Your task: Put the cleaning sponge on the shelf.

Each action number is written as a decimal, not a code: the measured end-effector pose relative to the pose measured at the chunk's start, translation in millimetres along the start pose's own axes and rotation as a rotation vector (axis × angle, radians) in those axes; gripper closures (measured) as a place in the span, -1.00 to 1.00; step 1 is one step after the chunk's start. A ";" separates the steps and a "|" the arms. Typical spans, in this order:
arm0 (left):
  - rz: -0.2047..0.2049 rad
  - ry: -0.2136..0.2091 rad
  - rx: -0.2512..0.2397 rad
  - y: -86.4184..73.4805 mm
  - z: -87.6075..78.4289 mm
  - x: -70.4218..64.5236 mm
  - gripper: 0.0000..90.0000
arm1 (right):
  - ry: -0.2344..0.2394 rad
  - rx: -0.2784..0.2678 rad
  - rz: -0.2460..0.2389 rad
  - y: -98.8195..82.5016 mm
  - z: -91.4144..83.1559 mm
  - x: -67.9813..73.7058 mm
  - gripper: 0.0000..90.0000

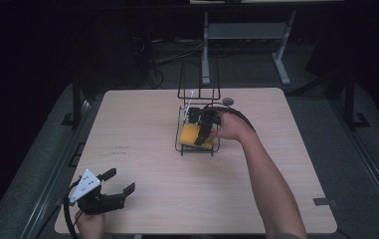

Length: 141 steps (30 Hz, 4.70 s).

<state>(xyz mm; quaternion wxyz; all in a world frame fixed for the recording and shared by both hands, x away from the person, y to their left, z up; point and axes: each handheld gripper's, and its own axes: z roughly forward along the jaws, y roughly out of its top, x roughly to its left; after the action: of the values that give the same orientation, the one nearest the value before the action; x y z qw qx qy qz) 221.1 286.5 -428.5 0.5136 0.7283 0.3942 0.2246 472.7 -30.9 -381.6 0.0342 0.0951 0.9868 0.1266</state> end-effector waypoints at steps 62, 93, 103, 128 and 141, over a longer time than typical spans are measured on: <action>0.016 -0.006 0.010 0.3 3.6 -7.0 -0.71 | 0.003 -0.038 -0.091 -21.2 -3.9 66.1 -0.65; 0.027 -0.003 0.022 0.1 6.0 -7.8 -0.71 | 0.010 -0.057 -0.054 -53.6 -5.5 76.6 -0.64; 0.033 -0.008 0.024 0.9 7.9 -8.8 -0.71 | 0.007 -0.055 -0.029 -64.2 -4.0 82.6 -0.64; 0.039 -0.012 0.026 1.2 8.6 -10.8 -0.71 | 0.000 -0.055 -0.002 -84.0 -8.0 93.6 -0.64; 0.043 -0.014 0.027 1.1 8.5 -12.5 -0.71 | 0.009 -0.072 0.025 -99.0 -8.0 100.2 -0.64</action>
<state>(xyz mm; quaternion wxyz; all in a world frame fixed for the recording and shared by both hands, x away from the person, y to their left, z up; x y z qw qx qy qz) 220.4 271.4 -429.6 0.5013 0.7452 0.3778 0.2253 356.1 -107.2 -403.5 0.0316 0.1055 0.9805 0.1627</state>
